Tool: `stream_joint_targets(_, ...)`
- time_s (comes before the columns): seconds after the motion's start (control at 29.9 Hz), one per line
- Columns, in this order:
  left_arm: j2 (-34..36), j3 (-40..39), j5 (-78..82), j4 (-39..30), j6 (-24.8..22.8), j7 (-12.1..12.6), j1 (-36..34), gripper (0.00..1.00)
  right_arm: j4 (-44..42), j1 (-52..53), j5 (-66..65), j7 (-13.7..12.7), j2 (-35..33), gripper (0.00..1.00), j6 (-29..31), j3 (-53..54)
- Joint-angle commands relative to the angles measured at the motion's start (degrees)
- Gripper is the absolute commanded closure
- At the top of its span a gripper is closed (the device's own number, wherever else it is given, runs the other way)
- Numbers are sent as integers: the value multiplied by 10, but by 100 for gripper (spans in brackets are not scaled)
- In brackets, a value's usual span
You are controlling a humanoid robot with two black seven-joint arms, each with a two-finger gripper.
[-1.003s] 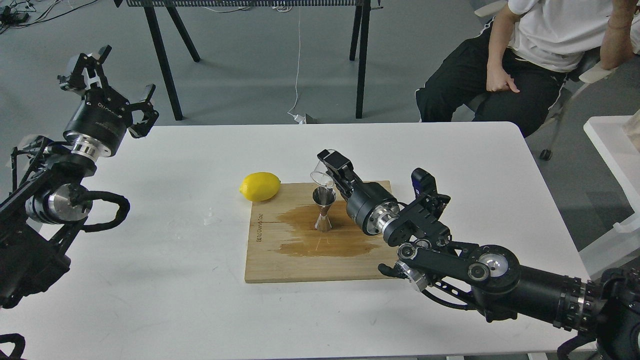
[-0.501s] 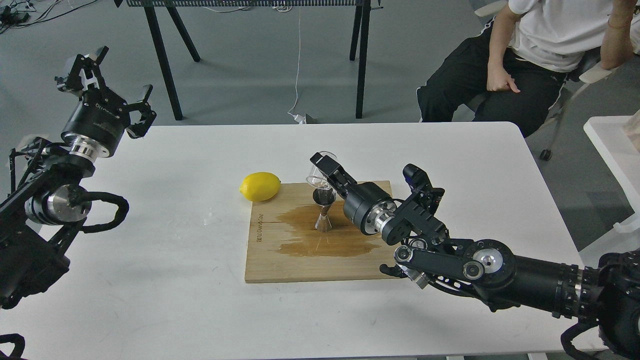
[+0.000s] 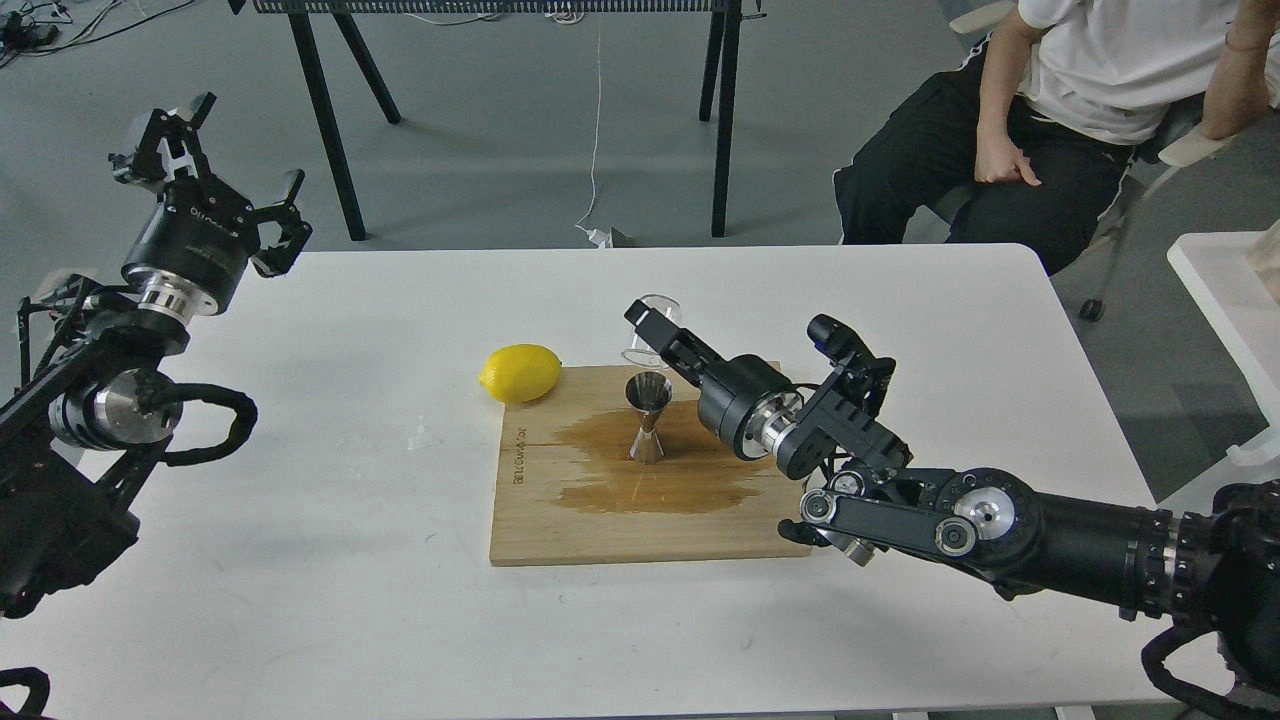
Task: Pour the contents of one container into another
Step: 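Turn the cup upright and carry it back beside the board, then lower the clear cup onto the table and open the right gripper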
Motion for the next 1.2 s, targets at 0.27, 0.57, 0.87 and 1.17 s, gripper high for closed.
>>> stream_joint_targets(0.27, 1, 0, 0, 0, 0, 0, -2, 0, 23, -102, 72, 2, -12, 48, 0, 247)
stream_joint_targets(0.57, 0, 3, 0, 0, 1, 1, -2, 0, 87, -228, 250, -1, -17, 48, 0, 443)
stream_joint_targets(0.87, -1, 5, 0, -1, 2, 1, -2, 0, 84, -312, 506, -6, -13, 48, 42, 571)
stream_joint_targets(1.17, -2, 6, 0, -1, 3, 1, -1, 0, 46, -369, 628, -49, -13, 47, 90, 615)
